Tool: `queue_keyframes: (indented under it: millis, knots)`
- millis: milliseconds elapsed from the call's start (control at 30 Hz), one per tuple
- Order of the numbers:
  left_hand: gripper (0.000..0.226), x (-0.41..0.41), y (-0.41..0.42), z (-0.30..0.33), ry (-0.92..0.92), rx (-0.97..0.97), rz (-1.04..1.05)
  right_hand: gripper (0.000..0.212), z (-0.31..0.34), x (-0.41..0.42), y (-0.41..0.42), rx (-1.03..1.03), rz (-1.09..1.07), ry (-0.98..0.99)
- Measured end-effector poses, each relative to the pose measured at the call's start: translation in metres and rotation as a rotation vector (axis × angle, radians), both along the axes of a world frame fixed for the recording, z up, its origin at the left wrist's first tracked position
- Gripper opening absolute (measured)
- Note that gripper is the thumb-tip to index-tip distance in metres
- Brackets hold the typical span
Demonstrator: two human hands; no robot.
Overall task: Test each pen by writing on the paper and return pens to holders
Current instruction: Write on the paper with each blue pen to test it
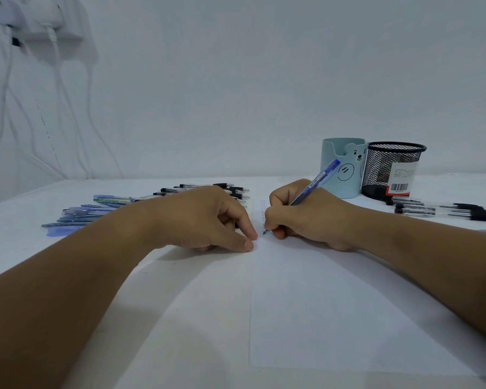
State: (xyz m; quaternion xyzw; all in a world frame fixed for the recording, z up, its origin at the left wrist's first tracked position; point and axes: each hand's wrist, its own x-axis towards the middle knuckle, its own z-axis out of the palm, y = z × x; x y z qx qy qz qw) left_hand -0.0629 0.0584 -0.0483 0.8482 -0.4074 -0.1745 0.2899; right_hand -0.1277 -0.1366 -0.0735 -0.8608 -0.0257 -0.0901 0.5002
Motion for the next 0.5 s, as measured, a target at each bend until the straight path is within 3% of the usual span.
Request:
queue_keyframes:
  millis: [233,500]
  knots:
    - [0.007,-0.0012,0.0001,0.0004,0.0,-0.005,-0.004,0.036,0.0013,-0.0011,0.0006,-0.014,-0.019,-0.027]
    - [0.007,-0.0023,0.0007,0.001,0.016,-0.007,-0.002,0.028,0.001,-0.002,0.0002,-0.044,-0.022,-0.044]
